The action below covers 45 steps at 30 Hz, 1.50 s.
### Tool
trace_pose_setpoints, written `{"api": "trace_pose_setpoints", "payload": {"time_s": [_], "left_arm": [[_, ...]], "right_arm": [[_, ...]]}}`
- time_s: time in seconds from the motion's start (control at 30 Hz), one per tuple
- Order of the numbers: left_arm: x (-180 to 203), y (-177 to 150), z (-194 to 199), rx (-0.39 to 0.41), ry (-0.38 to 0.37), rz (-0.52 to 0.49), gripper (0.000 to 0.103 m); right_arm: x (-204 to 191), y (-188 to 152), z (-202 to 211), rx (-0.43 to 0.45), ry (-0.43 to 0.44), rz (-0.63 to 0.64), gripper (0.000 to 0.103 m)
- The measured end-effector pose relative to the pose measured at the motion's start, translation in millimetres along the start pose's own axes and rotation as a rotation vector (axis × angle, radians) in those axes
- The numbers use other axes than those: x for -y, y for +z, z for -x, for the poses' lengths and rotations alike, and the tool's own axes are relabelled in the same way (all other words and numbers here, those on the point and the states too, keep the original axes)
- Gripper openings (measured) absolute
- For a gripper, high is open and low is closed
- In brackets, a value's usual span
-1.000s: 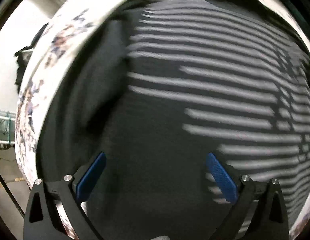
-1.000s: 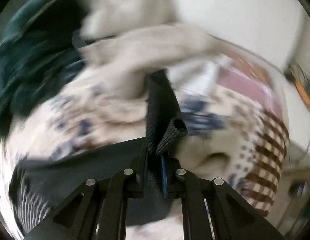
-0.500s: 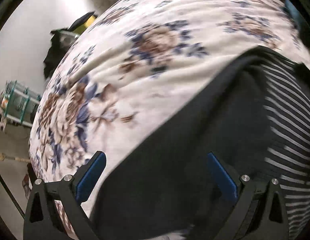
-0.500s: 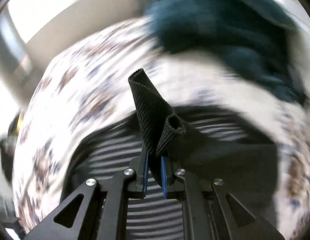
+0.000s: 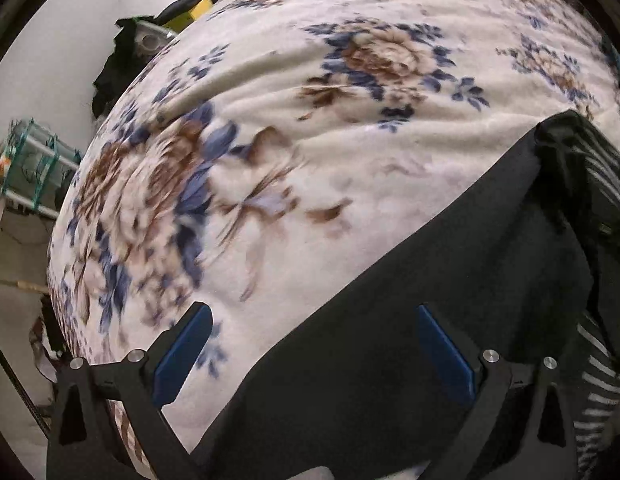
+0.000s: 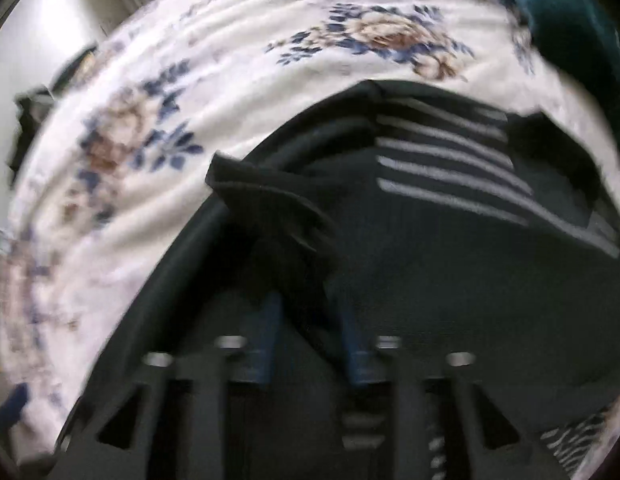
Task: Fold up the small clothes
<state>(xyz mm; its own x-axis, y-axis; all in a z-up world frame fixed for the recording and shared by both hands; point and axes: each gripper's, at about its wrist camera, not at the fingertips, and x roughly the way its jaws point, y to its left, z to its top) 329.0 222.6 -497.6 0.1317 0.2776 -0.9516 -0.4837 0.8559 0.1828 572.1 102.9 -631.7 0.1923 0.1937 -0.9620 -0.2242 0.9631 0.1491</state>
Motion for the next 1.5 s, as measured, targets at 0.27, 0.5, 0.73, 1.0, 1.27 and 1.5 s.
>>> {"api": "trace_pose_setpoints", "payload": {"time_s": [0.27, 0.5, 0.73, 1.0, 1.27, 1.5], "left_arm": [[-105.6, -113.4, 9.9, -0.218, -0.141, 0.365, 0.103], [-162.4, -210.1, -36.6, -0.307, -0.411, 0.839, 0.094], [-177.4, -172.7, -65.0, -0.196, -0.219, 0.918, 0.08], [-206.9, -174.2, -41.9, -0.198, -0.339, 0.967, 0.08], [-140.3, -204.2, -70.3, -0.281, -0.535, 1.273, 0.076], [-135.7, -111.7, -26.2, -0.004, -0.381, 1.059, 0.008]], "right_arm": [[128.5, -86.1, 72.7, -0.069, -0.118, -0.25, 0.095], [177.4, -162.4, 81.3, -0.151, -0.197, -0.335, 0.095], [175.4, -190.3, 74.1, -0.173, -0.187, -0.353, 0.095], [173.2, -196.5, 88.1, -0.139, -0.169, -0.284, 0.095], [197.4, -202.1, 82.9, -0.143, -0.19, -0.337, 0.095], [227.4, -201.5, 78.3, -0.148, -0.248, -0.339, 0.095]]}}
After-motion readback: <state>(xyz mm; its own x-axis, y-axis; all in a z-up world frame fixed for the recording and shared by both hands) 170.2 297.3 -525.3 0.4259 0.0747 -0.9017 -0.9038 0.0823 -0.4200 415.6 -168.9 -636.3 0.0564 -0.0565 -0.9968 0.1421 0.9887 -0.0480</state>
